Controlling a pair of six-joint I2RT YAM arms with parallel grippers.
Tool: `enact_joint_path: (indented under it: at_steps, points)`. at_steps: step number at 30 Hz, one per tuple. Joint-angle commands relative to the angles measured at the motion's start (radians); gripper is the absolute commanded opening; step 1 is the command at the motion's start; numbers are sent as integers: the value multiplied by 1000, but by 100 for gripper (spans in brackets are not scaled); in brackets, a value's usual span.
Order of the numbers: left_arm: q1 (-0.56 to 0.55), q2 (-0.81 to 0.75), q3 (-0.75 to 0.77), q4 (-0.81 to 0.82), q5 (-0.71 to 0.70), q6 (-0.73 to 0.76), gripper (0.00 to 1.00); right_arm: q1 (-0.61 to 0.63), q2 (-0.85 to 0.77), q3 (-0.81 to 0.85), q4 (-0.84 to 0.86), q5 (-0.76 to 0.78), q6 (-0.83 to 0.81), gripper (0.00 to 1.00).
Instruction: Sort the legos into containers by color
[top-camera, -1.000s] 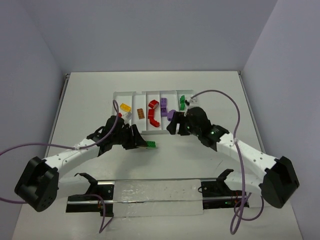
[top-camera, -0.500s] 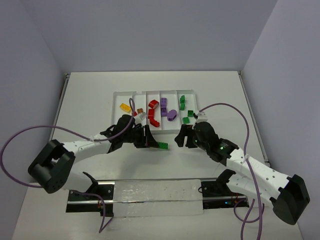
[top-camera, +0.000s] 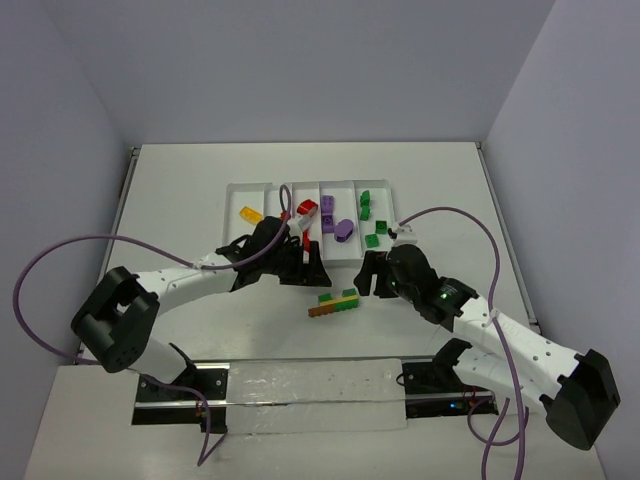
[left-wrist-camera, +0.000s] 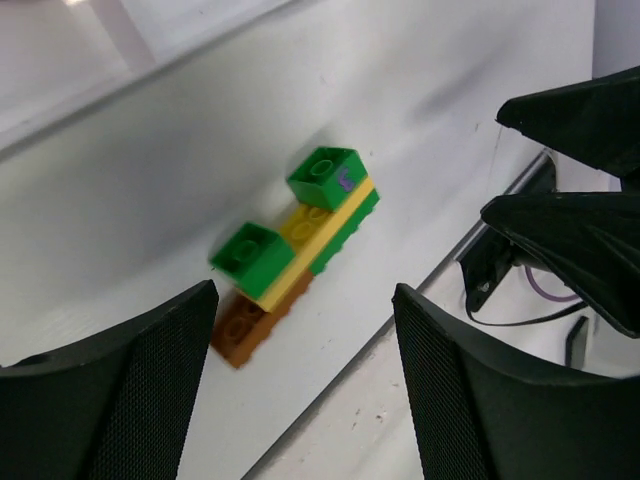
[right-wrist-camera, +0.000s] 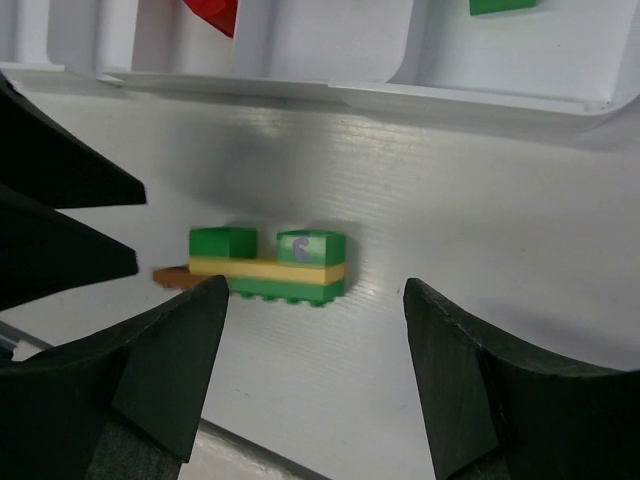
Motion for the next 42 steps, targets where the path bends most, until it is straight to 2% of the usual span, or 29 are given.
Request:
enact_joint_path:
  at_steps: [1, 6, 11, 15, 20, 24, 28, 32, 39, 42]
  points:
    - [-2, -102, 65, -151, -106, 77, 80, 3, -19, 65, -29, 36, -35, 78]
    - [-1, -176, 66, -206, -176, 64, 78, 2, -10, 91, -39, 22, -53, 78]
    - [-19, -213, 30, -201, -159, 57, 72, 3, 33, 130, -92, 37, -25, 78]
    - [-28, -196, 23, -204, -177, 62, 69, 3, 52, 112, -115, 61, 155, 78]
    - [-27, -142, 32, -158, -170, 60, 63, 13, 30, -15, 6, 48, 420, 73]
    - [-28, -86, 46, -156, -169, 50, 62, 28, 37, -92, 85, 34, 562, 73]
    - [-28, -111, 34, -150, -175, 48, 69, 48, 79, -125, 134, 23, 608, 79]
    - [-27, -102, 38, -158, -155, 68, 73, 69, 124, -144, 201, -11, 619, 79]
    - [-27, -61, 46, -140, -158, 44, 70, 93, 214, -124, 243, 0, 623, 75]
    - [-27, -52, 47, -140, -172, 36, 69, 124, 245, -91, 224, 27, 631, 71]
